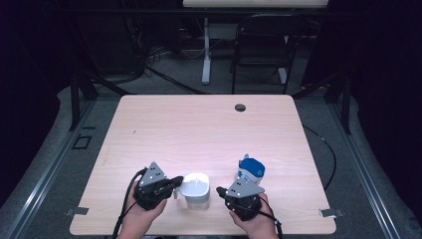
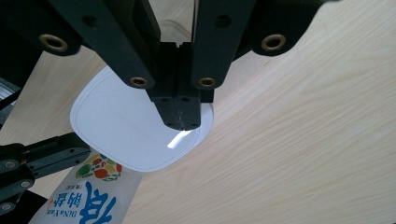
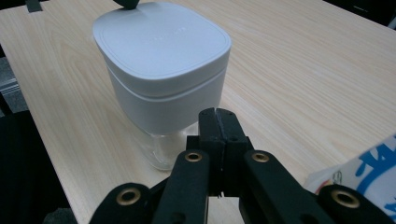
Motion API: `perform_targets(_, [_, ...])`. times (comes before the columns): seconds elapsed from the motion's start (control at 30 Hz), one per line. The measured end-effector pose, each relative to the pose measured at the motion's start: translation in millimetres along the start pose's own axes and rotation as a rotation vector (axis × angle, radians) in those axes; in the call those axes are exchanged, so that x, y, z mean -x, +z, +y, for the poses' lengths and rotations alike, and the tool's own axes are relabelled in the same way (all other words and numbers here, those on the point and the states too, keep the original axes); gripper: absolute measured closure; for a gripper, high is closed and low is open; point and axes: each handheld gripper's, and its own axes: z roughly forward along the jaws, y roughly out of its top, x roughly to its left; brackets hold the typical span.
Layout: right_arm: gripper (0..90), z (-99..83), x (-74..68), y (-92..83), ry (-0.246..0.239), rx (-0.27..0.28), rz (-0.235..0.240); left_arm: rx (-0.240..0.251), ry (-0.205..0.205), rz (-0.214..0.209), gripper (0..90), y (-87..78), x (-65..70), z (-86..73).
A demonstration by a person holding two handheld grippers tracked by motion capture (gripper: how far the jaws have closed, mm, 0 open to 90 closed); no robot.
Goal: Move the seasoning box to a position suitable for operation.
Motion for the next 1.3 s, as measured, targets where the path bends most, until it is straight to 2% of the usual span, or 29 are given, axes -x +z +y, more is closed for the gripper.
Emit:
perform_targets(0.63, [90.0, 5.1, -5.1, 14.8, -0.024, -0.014, 0.031, 0.000, -0.006, -0.006, 90.0, -0.3, -1.1, -0.1])
perform_targets(1.3, [90.0, 8.2, -5.0, 13.1, -0.027, -0.001, 0.040, -0.001, -0.007, -0.002, 90.0, -0.1, -0.7, 0.0])
